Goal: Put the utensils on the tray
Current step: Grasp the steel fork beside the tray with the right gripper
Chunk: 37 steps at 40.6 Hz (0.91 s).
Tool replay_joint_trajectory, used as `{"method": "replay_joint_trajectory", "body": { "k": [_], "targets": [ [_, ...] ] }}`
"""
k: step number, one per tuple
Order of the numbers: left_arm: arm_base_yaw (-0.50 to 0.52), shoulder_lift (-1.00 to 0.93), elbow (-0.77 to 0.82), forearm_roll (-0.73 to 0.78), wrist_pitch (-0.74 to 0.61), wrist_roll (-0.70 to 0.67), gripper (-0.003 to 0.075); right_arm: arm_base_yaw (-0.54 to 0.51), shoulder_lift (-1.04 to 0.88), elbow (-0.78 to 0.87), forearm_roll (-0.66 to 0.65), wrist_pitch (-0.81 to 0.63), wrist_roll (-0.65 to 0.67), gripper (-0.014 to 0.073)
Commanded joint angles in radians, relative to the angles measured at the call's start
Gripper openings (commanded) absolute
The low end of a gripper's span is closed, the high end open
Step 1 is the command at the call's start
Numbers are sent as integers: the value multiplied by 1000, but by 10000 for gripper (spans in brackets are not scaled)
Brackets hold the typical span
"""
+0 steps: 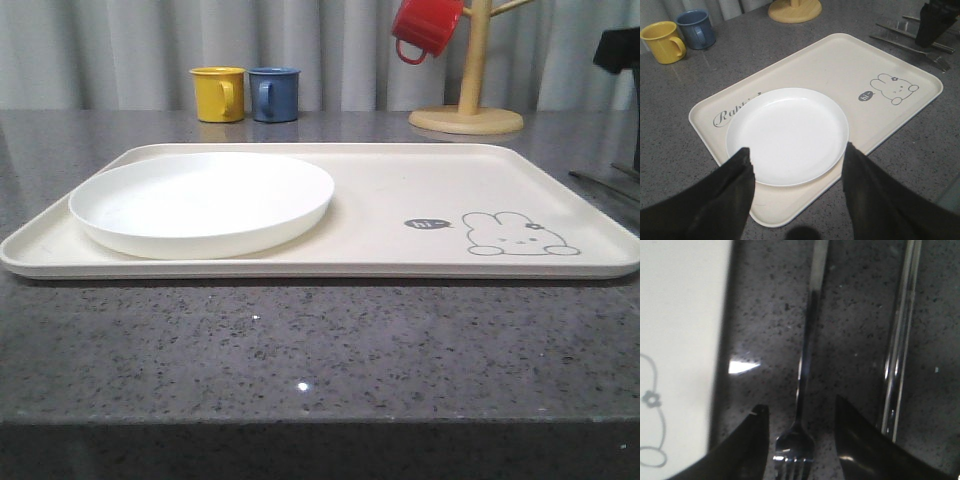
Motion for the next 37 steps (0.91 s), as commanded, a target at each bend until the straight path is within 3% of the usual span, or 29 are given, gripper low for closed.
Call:
{"method": "replay_joint_trajectory", "body": {
  "k": [1, 12, 19, 24, 37],
  "targets": [
    [-7, -1, -25, -16, -75, -11, 375, -2, 12, -50, -24, -13, 18, 349],
    [-7, -1, -25, -16, -75, -11, 375, -2, 80, -78, 19, -43, 18, 324],
    [-7, -1, -25, -16, -75, -11, 375, -2, 81, -78, 19, -35, 18, 91],
    [-7, -1, -25, -16, -75, -11, 375, -2, 81, -78, 19, -35, 18, -11],
    [-7, -1, -25, -16, -75, -11, 375, -1, 24, -79, 19, -17, 18, -17]
  ]
}}
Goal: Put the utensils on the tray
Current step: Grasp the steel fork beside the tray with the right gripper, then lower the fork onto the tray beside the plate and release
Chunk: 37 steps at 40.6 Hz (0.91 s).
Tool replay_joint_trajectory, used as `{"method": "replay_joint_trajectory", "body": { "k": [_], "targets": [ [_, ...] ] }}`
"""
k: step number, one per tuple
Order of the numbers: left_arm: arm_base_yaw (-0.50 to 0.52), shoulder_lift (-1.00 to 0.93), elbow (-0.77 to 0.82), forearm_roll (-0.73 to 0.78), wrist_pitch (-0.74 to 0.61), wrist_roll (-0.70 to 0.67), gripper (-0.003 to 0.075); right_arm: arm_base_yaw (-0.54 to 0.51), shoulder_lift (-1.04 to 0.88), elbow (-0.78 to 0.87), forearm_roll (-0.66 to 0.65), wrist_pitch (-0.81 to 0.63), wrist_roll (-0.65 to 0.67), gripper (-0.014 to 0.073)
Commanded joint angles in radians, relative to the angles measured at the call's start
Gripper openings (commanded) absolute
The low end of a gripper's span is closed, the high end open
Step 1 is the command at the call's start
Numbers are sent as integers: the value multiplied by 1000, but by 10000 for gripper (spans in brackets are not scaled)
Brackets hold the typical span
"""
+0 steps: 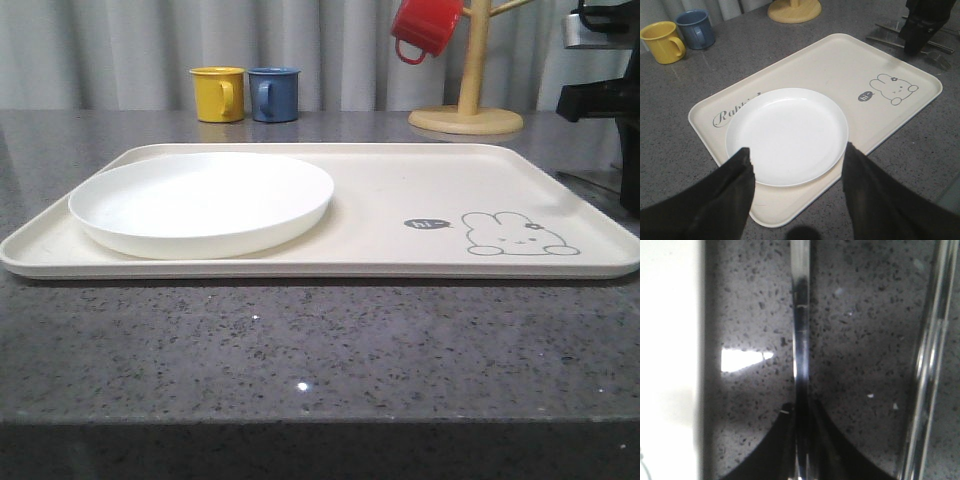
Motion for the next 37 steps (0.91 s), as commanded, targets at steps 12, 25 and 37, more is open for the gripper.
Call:
{"method": "replay_joint_trajectory", "body": {
  "k": [12, 25, 37],
  "targets": [
    [-7, -1, -25, -16, -75, -11, 375, 177, -105, -173, 12, 152, 29, -17],
    [-7, -1, -25, -16, -77, -11, 375, 425, 17, -328, -72, 207, 326, -15],
    [-7, -1, -25, -16, -77, -11, 375, 449, 132, -346, -70, 131, 576, -15]
  ]
}}
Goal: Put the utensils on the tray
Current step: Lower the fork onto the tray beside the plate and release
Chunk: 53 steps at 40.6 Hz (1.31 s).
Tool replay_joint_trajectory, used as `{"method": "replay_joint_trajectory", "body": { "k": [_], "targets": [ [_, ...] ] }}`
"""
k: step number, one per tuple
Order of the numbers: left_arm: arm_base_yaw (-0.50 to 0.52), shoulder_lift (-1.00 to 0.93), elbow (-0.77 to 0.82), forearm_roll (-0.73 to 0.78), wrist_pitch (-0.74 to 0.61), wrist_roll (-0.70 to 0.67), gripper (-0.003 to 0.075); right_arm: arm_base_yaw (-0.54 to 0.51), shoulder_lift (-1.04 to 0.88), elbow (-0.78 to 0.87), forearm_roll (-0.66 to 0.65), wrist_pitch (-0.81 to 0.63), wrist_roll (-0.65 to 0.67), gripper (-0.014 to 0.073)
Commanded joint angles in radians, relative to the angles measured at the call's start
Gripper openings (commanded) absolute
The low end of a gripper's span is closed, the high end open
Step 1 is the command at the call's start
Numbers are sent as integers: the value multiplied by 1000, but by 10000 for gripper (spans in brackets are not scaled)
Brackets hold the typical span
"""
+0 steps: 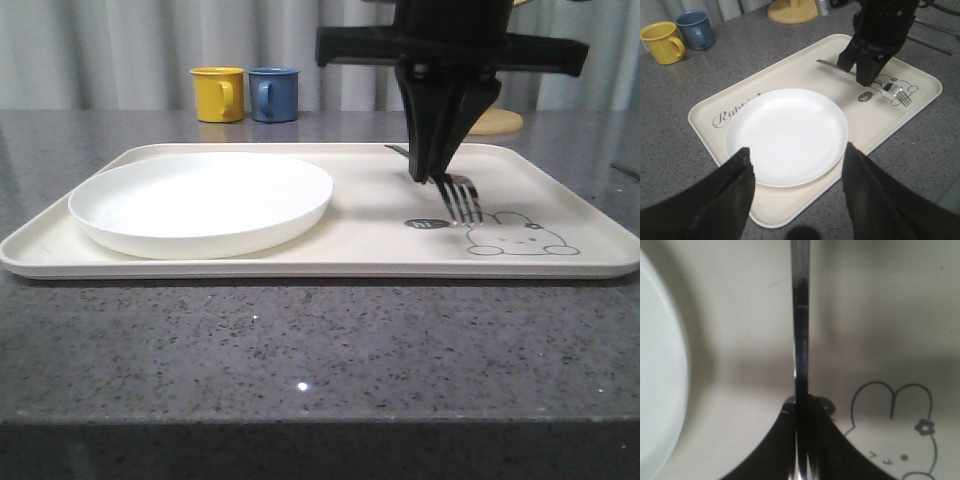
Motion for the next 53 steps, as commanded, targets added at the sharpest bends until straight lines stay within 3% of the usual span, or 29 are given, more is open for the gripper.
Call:
{"method": "replay_joint_trajectory", "body": {
  "k": [1, 11, 21, 24, 31, 37, 42, 53],
  "targets": [
    [-7, -1, -25, -16, -77, -9, 375, 2, -20, -35, -19, -55, 80, -15],
    [-7, -1, -25, -16, -78, -9, 375, 2, 18, -36, 2, -99, 95, -1],
    [-7, -1, -25, -16, -78, -9, 375, 2, 17, -50, 1, -90, 100, 243],
    [-7, -1, -25, -16, -78, -9, 375, 2, 7, -66, -12, -78, 96, 245],
    [-7, -1, -25, -16, -78, -9, 375, 2, -68, -77, -28, 21, -130, 245],
    [-7, -1, -25, -16, -78, -9, 375, -13, -146, -61, -128, 75, -171, 245],
    [-7, -1, -25, -16, -78, -9, 375, -70, -221, 2, -163, 104, -202, 245],
    [-7, -1, -25, -16, -78, -9, 375, -308, -353, 193, -159, 81, -332, 245]
  ]
}}
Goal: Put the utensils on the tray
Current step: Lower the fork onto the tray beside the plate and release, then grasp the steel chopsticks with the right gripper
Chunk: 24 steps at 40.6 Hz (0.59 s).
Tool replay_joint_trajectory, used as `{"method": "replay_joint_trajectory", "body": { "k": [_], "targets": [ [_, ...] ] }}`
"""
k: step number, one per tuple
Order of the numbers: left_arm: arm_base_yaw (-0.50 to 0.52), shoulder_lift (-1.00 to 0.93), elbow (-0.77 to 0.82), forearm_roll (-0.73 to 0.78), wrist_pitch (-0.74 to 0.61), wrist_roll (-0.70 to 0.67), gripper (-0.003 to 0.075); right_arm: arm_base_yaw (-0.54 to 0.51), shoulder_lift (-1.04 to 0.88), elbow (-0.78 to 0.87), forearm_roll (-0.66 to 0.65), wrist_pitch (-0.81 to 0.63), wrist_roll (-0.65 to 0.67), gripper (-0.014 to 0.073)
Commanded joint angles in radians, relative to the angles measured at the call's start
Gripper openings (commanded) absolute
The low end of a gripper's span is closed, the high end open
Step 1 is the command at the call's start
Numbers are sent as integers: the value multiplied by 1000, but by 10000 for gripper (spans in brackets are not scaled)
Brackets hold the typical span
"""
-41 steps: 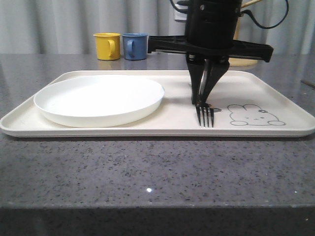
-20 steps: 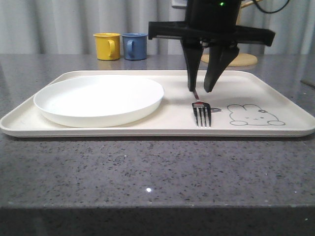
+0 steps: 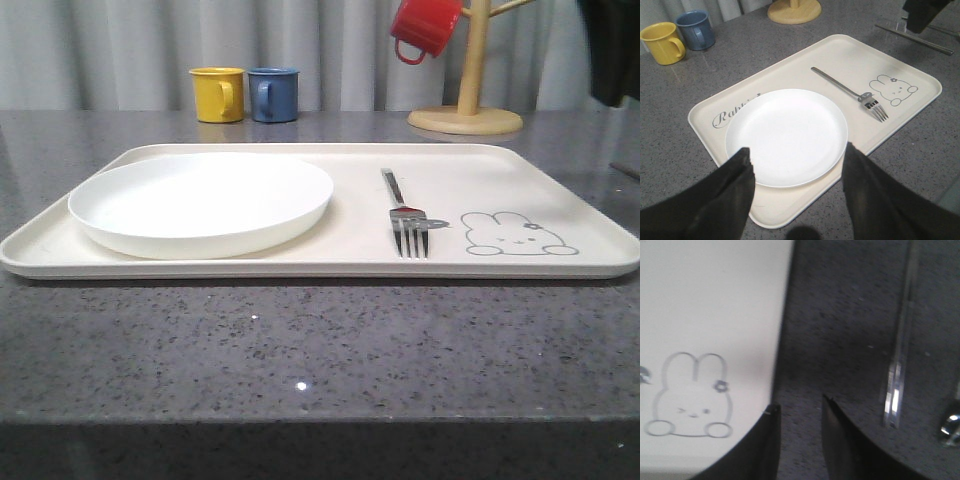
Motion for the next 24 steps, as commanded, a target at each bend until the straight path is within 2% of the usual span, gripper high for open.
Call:
{"method": "replay_joint_trajectory", "body": {
  "k": [1, 4, 12, 17, 24],
  "targets": [
    [-7, -1, -25, -16, -77, -9, 375, -88, -63, 30, -25, 32, -78, 245],
    [-7, -1, -25, -16, -77, -9, 375, -155, -62, 54, -5, 27, -120, 245],
    [-7, -1, -25, -16, -77, -9, 369, -314, -32, 61, 151, -19, -266, 245],
    [-7, -1, -25, -16, -77, -9, 365, -346, -3, 61, 192, -35, -324, 245],
    [-7, -1, -25, -16, -77, -9, 365, -347, 45, 61, 191, -77, -337, 245]
  ]
}}
